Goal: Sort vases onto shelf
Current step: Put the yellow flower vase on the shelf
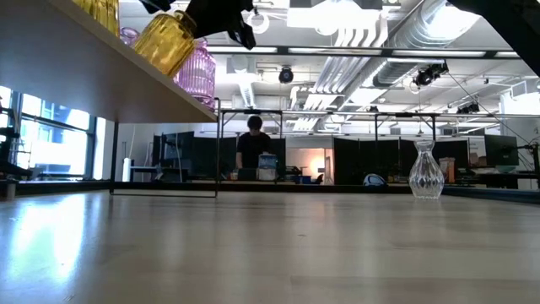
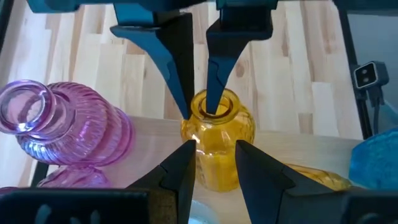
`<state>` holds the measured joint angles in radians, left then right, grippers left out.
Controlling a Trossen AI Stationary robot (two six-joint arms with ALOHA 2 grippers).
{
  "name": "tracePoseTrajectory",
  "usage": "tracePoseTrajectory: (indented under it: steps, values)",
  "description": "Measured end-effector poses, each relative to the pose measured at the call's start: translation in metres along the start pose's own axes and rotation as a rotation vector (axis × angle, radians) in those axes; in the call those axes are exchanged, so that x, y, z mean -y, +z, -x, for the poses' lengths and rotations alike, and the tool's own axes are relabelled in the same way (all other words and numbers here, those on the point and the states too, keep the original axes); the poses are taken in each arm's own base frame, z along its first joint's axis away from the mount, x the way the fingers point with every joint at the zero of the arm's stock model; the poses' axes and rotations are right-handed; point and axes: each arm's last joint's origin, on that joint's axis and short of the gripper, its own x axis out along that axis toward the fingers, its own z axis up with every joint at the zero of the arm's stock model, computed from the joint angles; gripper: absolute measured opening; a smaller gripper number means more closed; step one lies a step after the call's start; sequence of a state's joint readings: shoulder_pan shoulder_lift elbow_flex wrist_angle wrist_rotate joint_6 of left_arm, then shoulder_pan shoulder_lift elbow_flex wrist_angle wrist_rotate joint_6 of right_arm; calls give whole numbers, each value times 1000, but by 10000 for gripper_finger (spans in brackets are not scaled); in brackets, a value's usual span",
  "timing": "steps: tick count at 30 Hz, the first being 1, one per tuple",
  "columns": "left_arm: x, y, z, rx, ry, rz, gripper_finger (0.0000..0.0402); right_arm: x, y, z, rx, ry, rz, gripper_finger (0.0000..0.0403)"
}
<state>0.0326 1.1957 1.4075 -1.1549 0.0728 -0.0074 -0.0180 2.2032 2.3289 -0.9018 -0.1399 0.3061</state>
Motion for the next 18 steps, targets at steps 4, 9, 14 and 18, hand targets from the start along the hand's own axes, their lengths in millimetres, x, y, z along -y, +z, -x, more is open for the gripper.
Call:
tracePoseTrajectory:
  steps: [4,9,14,18]
  values:
    - [1,0,0,-1,-19,7,106,0,-1,-4,3,13,-3,49]
    - [2,0,-1,-2,-66,8,106,1,2,-3,34,20,-3,49]
    - [2,0,-1,-5,-74,16,106,3,3,-3,31,25,-8,48]
    - [2,-1,-1,-15,-76,17,106,3,3,-3,28,29,-10,48]
